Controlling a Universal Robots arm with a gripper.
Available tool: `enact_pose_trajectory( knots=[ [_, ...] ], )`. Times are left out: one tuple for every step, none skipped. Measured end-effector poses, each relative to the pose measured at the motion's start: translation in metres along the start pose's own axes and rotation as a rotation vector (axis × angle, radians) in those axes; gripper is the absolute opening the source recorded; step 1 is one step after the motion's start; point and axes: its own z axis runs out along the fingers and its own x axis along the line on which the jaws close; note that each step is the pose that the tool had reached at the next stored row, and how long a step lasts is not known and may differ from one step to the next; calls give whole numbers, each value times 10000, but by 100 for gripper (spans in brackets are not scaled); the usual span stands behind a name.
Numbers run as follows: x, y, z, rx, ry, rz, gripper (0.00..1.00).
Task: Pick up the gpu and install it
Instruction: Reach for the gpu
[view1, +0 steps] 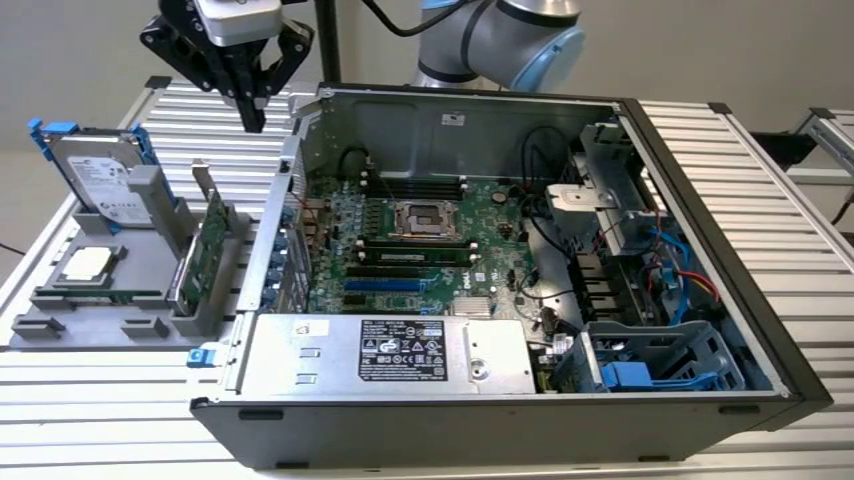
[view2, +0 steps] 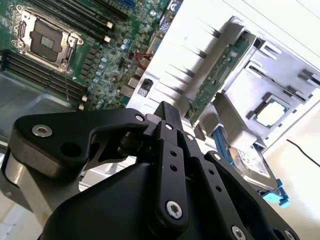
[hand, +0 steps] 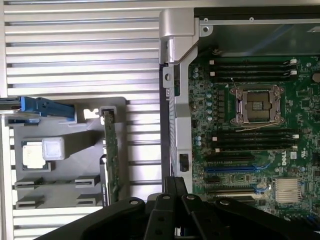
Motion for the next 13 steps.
enact_pose_trajectory(
  knots=[
    [5,0,0,0,0,1,0],
    [11,-1,-1,1,1,2,0],
    [16,-1,0,0,0,1,0],
    [20,-1,-1,0,0,1,0],
    [23,-1,-1,0,0,1,0],
    [26,-1,-1,0,0,1,0],
    [29,-1,-1,-1,0,1,0],
    [34,-2,-1,0,0,1,0],
    [40,-2,-1,0,1,2,0],
    [45,-2,-2,0,1,1,0],
    [47,-2,-1,0,0,1,0],
    [48,-2,-1,0,1,-1,0],
    [50,-2,-1,-4,0,1,0]
  ],
)
